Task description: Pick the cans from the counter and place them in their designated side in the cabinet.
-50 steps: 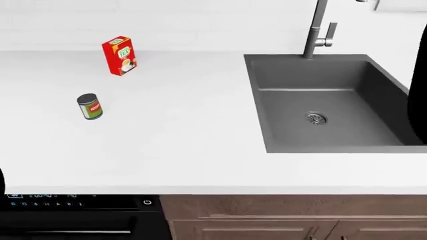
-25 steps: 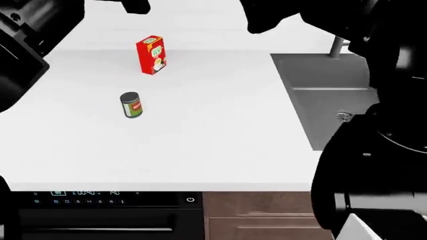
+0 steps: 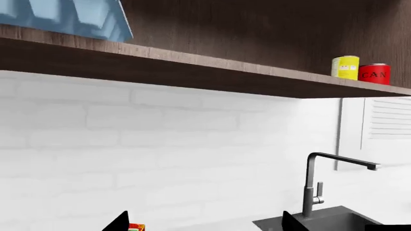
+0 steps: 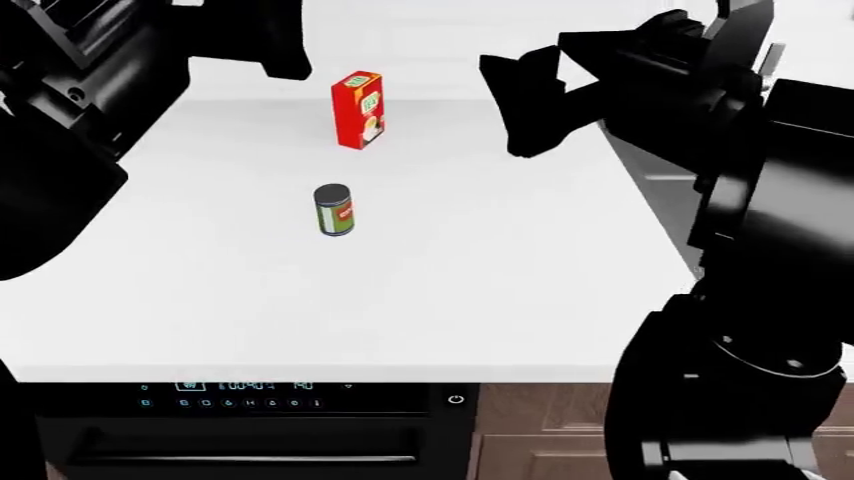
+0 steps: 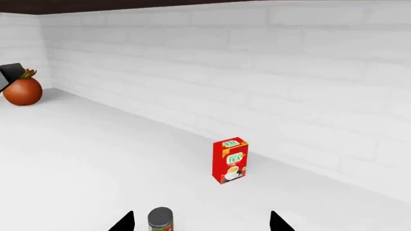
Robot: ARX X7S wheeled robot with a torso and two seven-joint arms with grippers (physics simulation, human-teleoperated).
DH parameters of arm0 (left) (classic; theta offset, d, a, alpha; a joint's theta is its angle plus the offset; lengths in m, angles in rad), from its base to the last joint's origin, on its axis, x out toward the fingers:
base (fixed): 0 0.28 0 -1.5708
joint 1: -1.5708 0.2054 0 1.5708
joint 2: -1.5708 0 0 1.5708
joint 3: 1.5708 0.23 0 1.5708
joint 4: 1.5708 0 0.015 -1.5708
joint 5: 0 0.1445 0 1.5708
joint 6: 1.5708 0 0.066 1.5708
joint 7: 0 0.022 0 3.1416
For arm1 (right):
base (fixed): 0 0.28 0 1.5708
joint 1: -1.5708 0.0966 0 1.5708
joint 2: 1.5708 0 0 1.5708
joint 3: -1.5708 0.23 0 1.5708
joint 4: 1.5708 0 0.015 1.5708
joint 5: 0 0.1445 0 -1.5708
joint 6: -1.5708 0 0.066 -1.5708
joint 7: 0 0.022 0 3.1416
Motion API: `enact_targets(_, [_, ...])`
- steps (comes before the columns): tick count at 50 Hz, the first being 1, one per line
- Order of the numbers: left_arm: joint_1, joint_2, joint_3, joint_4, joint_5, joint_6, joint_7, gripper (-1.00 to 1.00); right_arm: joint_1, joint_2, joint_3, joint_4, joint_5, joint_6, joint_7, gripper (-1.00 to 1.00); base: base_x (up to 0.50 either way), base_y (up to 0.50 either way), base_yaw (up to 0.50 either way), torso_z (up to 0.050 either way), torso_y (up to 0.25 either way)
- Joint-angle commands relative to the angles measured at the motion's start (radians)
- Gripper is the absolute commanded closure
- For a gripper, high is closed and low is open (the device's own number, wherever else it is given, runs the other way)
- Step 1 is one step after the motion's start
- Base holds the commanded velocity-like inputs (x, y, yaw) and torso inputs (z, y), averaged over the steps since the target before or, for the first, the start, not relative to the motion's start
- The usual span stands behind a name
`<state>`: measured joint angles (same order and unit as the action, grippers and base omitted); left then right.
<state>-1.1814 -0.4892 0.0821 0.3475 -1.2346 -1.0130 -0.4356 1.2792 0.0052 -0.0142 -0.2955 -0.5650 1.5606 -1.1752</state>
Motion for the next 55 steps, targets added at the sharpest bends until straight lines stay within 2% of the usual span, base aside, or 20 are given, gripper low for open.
enact_targets(1, [0.01,-0.003,0.003,0.003,-0.001,0.004,-0.003,-1.0,0.002,-0.005,-0.013,0.007,-0.183,0.01,-0.171,-1.0,0.0,0.23,0.0,0.0,0.0])
enact_targets(20, [0.028,0.005,0.038,-0.029,0.059,0.049,0.044,-1.0,-0.006,-0.005,-0.023,0.016,-0.1,0.01,-0.075,-1.0,0.0,0.23,0.0,0.0,0.0])
enact_targets(35, [0.019,0.008,0.04,-0.021,0.037,0.039,0.026,-1.0,0.012,-0.004,-0.046,0.038,-0.127,0.009,-0.1,-1.0,0.2,0.15,0.0,0.0,0.0])
enact_targets(40, [0.017,0.005,0.04,-0.019,0.032,0.037,0.023,-1.0,-0.001,-0.002,-0.037,0.051,0.011,-0.021,0.034,-1.0,0.21,0.15,0.0,0.0,0.0])
enact_targets(44, [0.011,0.001,0.038,-0.015,0.021,0.03,0.015,-1.0,-0.014,0.002,-0.032,0.065,0.063,-0.037,0.085,-1.0,0.21,0.14,0.0,0.0,0.0])
enact_targets(49, [0.003,0.0,0.04,-0.015,0.018,0.027,0.012,-1.0,-0.014,0.023,-0.016,0.119,0.099,-0.043,0.082,-1.0,0.01,0.0,0.0,0.0,0.0])
enact_targets(55, [-0.001,0.004,0.044,-0.012,0.01,0.024,0.006,-1.0,0.005,0.073,-0.036,0.297,0.165,-0.12,0.043,-1.0,0.0,0.0,0.0,0.0,0.0])
